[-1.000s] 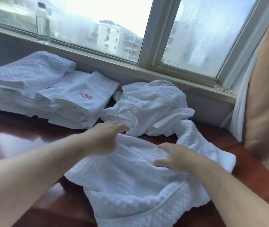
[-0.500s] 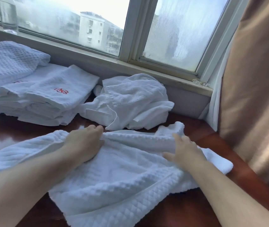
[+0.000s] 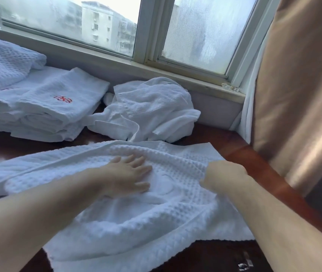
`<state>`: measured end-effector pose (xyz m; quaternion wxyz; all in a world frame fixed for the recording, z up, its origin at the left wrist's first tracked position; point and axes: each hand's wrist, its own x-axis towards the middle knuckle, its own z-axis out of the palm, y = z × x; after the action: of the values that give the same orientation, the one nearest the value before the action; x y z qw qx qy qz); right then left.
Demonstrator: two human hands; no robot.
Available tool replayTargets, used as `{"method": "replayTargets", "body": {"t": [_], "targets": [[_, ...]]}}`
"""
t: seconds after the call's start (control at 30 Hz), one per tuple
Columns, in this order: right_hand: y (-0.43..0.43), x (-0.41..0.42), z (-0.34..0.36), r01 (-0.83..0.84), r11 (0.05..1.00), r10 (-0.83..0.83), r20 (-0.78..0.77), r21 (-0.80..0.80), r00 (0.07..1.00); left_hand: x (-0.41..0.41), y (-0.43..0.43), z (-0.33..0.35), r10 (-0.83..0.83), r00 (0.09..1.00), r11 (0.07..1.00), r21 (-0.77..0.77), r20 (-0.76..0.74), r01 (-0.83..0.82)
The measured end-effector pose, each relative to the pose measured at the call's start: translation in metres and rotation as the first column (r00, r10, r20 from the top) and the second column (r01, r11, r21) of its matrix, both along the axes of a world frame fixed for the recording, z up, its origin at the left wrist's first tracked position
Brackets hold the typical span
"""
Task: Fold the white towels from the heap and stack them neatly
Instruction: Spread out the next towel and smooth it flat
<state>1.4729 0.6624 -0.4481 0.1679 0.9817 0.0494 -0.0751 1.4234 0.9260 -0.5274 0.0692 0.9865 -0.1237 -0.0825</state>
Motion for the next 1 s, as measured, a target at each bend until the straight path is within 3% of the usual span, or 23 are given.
{"method": "replayTargets", "body": {"t": [0.07,0.13,0.17,0.27,0.4,0.53,0.57,0.63,0.7,0.73,0.77,0.8,0.87,0.93,1.0], "targets": [[0.003,0.009,-0.011,-0.171,0.952,0.143,0.125,0.255,0.982,0.003,-0.003,-0.002,-0.041,0.999,0.999,-0.005,-0.009,0.041],[0.007,0.015,-0.025,-0.233,0.803,0.252,0.042,0.549,0.967,0.006,-0.005,-0.003,-0.075,0.997,0.997,-0.031,-0.012,0.074],[0.007,0.019,-0.035,-0.205,0.771,0.276,-0.025,0.603,0.961,0.008,-0.005,-0.004,-0.090,0.996,0.995,-0.039,-0.005,0.090],[0.001,0.029,-0.065,-0.139,0.861,0.234,-0.137,0.489,0.963,0.017,-0.006,-0.003,-0.142,0.990,0.990,0.000,0.006,0.142],[-0.003,0.026,-0.077,-0.028,0.915,0.073,-0.098,0.402,0.993,0.040,-0.020,0.013,-0.202,0.979,0.963,0.186,0.018,0.195],[-0.005,0.023,-0.068,0.064,0.972,-0.035,-0.129,0.226,0.991,0.043,-0.033,0.033,-0.218,0.945,0.928,0.351,0.243,0.124],[-0.002,0.022,-0.060,0.120,0.972,-0.088,-0.161,0.202,0.983,0.038,-0.030,0.038,-0.190,0.934,0.948,0.303,0.304,0.094],[0.014,0.017,-0.041,0.227,0.963,-0.200,-0.179,0.145,0.963,0.019,-0.011,0.046,-0.040,0.923,0.999,0.028,0.384,0.031],[0.038,0.006,-0.029,0.075,0.979,-0.061,-0.080,0.187,0.995,-0.010,0.022,0.052,0.164,0.909,0.959,-0.277,0.384,-0.057],[0.051,-0.001,-0.026,-0.103,0.951,0.111,-0.012,0.292,0.994,-0.027,0.042,0.053,0.251,0.888,0.927,-0.361,0.386,-0.105],[0.068,-0.011,-0.024,-0.263,0.856,0.277,0.035,0.445,0.960,-0.045,0.059,0.051,0.326,0.866,0.895,-0.418,0.380,-0.153],[0.085,-0.026,-0.019,-0.356,0.724,0.402,0.059,0.591,0.914,-0.061,0.074,0.049,0.380,0.854,0.868,-0.457,0.355,-0.196],[0.117,-0.056,-0.012,-0.460,0.532,0.593,0.076,0.711,0.802,-0.086,0.093,0.040,0.406,0.872,0.856,-0.447,0.274,-0.258],[0.140,-0.080,-0.011,-0.541,0.472,0.691,0.089,0.696,0.718,-0.098,0.101,0.029,0.381,0.901,0.874,-0.399,0.206,-0.278],[0.149,-0.092,-0.017,-0.621,0.517,0.717,0.098,0.589,0.690,-0.104,0.103,0.023,0.358,0.911,0.879,-0.404,0.205,-0.254]]}}
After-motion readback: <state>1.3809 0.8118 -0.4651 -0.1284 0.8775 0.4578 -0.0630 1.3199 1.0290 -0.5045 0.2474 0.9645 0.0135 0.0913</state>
